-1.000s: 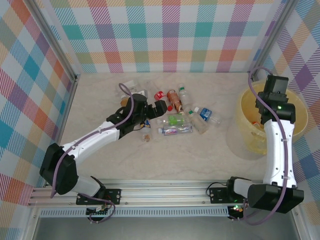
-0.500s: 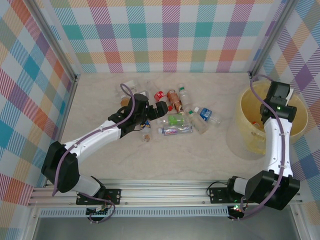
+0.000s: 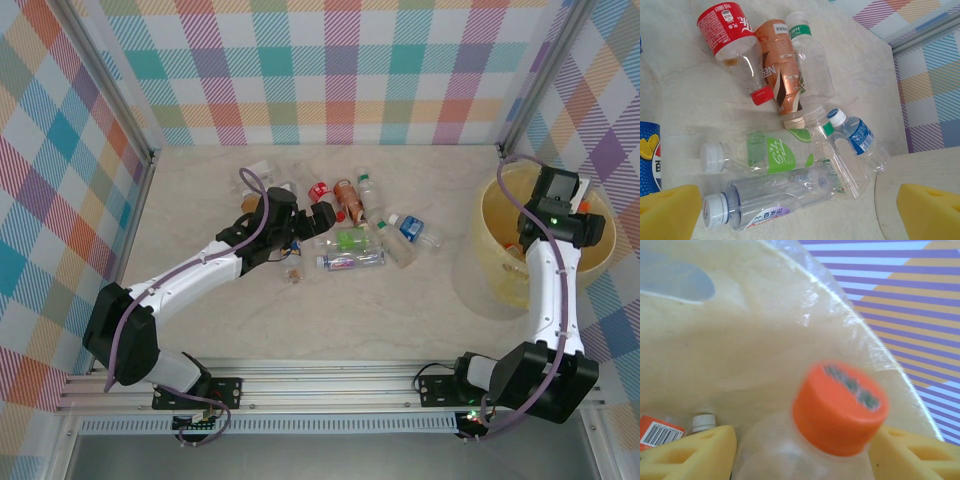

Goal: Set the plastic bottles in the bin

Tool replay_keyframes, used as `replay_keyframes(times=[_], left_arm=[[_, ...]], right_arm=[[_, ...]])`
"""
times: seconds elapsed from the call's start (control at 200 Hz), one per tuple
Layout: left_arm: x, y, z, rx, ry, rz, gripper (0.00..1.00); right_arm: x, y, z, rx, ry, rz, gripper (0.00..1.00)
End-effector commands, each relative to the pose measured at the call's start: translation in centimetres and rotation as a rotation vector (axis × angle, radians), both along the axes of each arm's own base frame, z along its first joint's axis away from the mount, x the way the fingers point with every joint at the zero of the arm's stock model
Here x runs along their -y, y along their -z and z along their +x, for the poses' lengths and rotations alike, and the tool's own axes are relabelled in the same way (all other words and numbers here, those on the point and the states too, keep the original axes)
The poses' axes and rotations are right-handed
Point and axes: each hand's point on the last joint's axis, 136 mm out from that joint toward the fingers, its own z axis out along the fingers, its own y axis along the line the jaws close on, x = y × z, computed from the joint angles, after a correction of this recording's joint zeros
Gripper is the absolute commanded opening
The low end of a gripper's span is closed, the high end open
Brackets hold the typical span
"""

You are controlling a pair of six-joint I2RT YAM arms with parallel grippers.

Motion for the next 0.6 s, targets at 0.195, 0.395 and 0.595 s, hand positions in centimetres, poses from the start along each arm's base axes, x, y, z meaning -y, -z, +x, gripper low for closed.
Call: replay_keyframes(times=[0.195, 0.395, 0.595], left_arm=[[-2.1, 0.7, -0.1, -0.017, -0.074, 0.055, 1.0], [-2.7, 1.3, -0.2, -0.029, -0.097, 0.076, 1.0], [-3.6, 1.7, -0.2, -0.036, -0.136, 0.096, 1.0]], right_arm=[[0.3, -1.4, -0.8, 0.074, 0.053, -0.007, 0.78], [-1.0, -2.2, -0.4, 0.123, 0.028, 0.028, 0.83], [-4.3, -3.8, 1.1, 0.181, -0.085, 0.085, 0.97]])
